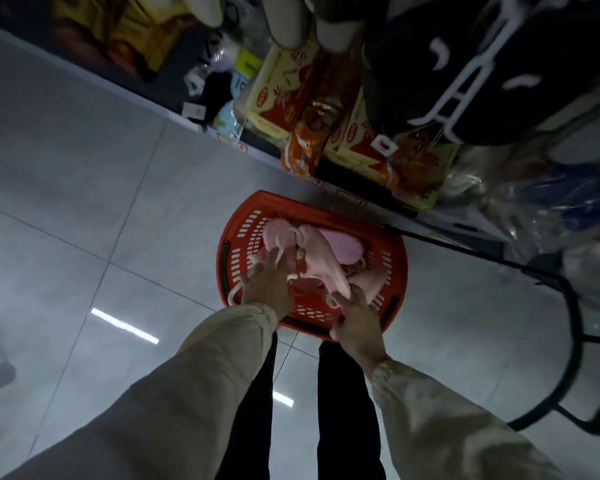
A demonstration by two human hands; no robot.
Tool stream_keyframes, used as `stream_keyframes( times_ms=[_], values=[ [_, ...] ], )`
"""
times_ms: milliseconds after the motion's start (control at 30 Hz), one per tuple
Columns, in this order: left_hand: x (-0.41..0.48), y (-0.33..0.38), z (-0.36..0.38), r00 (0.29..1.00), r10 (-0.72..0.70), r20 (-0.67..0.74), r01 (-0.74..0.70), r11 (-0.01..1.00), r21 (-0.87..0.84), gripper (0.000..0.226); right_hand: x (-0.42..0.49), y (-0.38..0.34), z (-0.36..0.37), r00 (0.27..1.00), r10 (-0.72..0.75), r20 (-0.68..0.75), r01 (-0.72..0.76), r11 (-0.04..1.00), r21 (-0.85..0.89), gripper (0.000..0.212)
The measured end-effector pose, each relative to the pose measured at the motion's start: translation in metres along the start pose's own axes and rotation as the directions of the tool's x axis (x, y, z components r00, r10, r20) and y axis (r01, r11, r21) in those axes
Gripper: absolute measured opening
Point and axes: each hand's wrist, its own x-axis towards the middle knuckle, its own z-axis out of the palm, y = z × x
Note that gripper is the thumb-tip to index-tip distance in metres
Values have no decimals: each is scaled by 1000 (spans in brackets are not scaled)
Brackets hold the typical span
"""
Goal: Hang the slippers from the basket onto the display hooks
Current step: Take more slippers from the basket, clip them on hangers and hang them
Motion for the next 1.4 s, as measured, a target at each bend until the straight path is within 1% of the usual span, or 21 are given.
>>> stream_keyframes(
  times_ms=[67,167,300,467,567,633,700,833,967,1100,1200,1267,1333,1400],
  values=[
    [-17,6,-25,1000,3,-15,-3,1000,3,75,-19,-15,-25,999,-26,-25,26,999,27,60],
    [-45,18,-61,1000,2,-28,-2,1000,12,74,-50,-36,-62,996,-72,-46,73,997,18,57],
    [-84,32,-95,998,26,-64,-30,998,-63,74,-89,-53,-101,996,-72,-45,76,994,81,55],
    [-140,52,-153,987,122,-103,-129,989,-67,84,-145,-83,-148,988,-146,-53,153,975,163,53],
    [-174,59,-194,973,156,-173,-173,981,-86,83,-173,-108,-178,976,-184,-115,202,964,175,56],
    [-191,61,-221,960,187,-210,-202,978,-53,84,-185,-122,-196,969,-195,-151,221,960,175,58],
    [-205,61,-246,943,224,-246,-235,972,-17,83,-197,-136,-213,959,-224,-175,259,942,214,61],
    [-227,55,-292,890,299,-345,-304,952,39,86,-226,-167,-249,933,-281,-223,336,903,267,62],
    [-250,52,-338,841,354,-409,-367,929,50,87,-250,-201,-279,903,-354,-244,412,875,254,68],
    [-279,46,-377,722,414,-555,-460,886,62,86,-277,-231,-301,855,-416,-310,487,850,202,78],
    [-298,43,-404,656,457,-601,-530,846,66,71,-299,-247,-316,822,-460,-335,530,833,159,84],
    [-308,41,-419,608,464,-645,-577,815,42,66,-312,-258,-323,801,-472,-368,553,820,149,87],
    [-318,39,-430,574,470,-671,-622,783,16,65,-321,-266,-326,766,-482,-424,584,798,147,87],
    [-327,37,-438,554,466,-690,-625,780,25,68,-327,-273,-325,742,-476,-473,610,772,180,89]
  ],
)
